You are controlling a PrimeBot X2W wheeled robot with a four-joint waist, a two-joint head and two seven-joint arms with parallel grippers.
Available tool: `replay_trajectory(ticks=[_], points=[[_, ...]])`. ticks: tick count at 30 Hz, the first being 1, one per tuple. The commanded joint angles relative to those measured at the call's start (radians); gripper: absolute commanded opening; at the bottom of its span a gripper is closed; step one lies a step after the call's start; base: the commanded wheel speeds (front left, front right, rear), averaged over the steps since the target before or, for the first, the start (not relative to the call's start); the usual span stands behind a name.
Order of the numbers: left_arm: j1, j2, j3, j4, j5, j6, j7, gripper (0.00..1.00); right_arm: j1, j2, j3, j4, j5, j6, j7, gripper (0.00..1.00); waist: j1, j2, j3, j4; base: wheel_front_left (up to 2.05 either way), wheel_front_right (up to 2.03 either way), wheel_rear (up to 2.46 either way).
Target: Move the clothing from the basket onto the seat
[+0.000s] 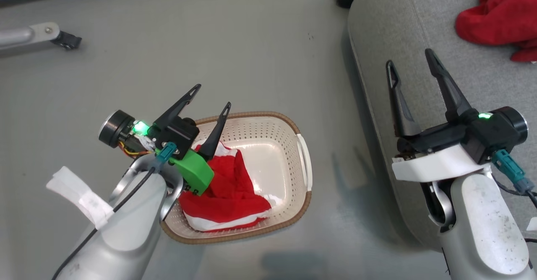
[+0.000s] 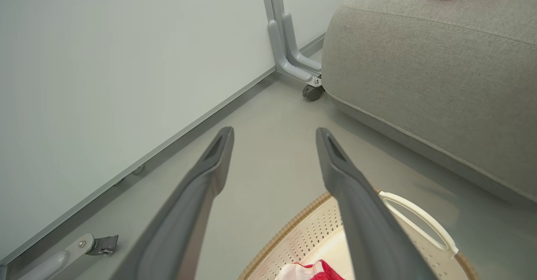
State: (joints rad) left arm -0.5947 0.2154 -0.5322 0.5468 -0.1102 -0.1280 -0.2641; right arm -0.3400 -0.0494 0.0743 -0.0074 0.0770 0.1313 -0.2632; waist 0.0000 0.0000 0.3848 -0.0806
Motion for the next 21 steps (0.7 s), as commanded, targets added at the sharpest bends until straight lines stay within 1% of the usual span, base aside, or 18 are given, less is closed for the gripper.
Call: replay_trajectory(ticks=[1, 13, 17, 18, 21], points=[[-0.043, 0.019, -0.03, 0.029, -0.01, -0.003, 0.0, 1.0, -0.027, -0.002, 0.001, -0.008, 0.003, -0.001, -0.002, 1.0, 0.0, 0.0, 0.114, -0.07, 0.0, 0.0, 0.0], [-0.251, 0.078, -0.329, 0.315, -0.081, -0.003, 0.0, 1.0, -0.134, -0.002, 0.032, -0.047, 0.02, -0.001, -0.002, 1.0, 0.0, 0.0, 0.306, -0.126, 0.0, 0.0, 0.0], [-0.306, 0.083, -0.431, 0.403, -0.109, -0.003, 0.004, 1.0, -0.16, -0.002, 0.043, -0.061, 0.026, -0.001, -0.002, 1.0, 0.0, 0.0, 0.361, -0.139, 0.0, 0.0, 0.0], [-0.336, 0.087, -0.476, 0.441, -0.12, -0.003, 0.004, 1.0, -0.173, -0.002, 0.049, -0.066, 0.027, -0.001, -0.002, 1.0, 0.0, 0.0, 0.389, -0.147, 0.0, 0.0, 0.0], [-0.372, 0.094, -0.553, 0.489, -0.147, -0.003, 0.015, 1.0, -0.188, -0.002, 0.056, -0.075, 0.029, -0.001, -0.002, 1.0, 0.0, 0.0, 0.429, -0.157, 0.0, 0.0, 0.0]])
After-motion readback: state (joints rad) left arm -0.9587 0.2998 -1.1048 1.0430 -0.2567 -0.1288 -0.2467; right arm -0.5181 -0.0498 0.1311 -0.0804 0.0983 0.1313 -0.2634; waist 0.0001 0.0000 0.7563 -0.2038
